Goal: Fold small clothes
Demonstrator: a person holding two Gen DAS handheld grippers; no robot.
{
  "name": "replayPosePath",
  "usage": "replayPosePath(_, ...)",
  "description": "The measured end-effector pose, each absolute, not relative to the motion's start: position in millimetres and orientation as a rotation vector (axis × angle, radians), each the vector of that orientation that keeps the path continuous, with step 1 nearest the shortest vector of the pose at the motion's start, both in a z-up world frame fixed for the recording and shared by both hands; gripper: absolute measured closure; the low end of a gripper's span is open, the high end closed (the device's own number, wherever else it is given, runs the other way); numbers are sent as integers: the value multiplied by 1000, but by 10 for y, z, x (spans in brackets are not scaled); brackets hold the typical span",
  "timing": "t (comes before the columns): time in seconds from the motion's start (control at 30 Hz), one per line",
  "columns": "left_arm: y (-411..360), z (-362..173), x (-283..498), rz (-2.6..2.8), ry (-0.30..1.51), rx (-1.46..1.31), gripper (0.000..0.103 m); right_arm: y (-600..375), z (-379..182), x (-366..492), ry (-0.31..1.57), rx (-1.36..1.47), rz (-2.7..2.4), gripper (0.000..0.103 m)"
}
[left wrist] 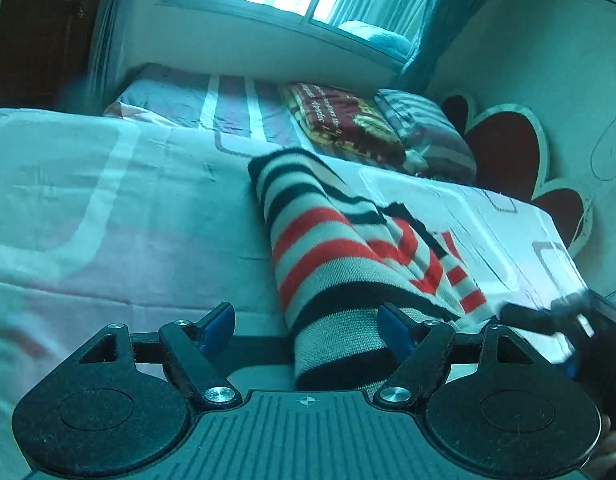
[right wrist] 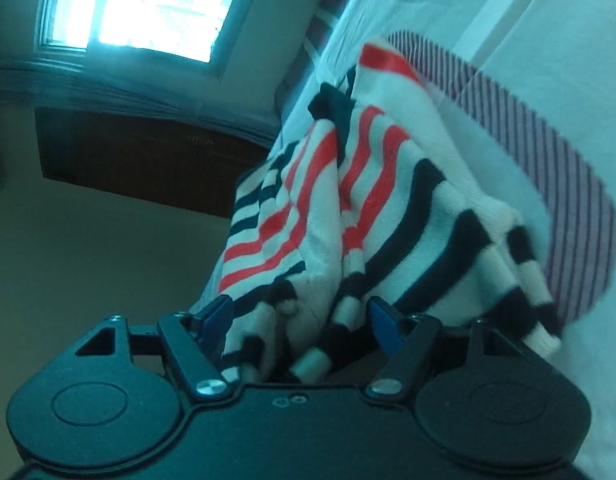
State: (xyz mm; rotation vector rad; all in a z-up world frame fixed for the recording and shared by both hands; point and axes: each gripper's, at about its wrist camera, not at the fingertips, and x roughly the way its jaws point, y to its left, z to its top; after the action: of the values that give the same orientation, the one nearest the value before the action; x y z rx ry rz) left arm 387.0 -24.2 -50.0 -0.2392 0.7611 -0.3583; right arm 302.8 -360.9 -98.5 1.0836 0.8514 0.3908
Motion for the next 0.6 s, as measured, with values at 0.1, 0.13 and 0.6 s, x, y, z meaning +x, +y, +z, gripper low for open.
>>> replayPosePath(0.1, -219, -589, 3888, -360, 787, -281, 26, -3465, -950, 3196, 869, 999, 386, 48)
replayPosePath(0.13, -205, -638, 3932, -364, 789, -301, 26, -3377, -931, 3294, 884, 935, 379, 54)
replayPosePath(0.6, -488, -635, 4252, -400, 740, -352, 24, -2804, -100, 2917, 554, 80, 307, 79)
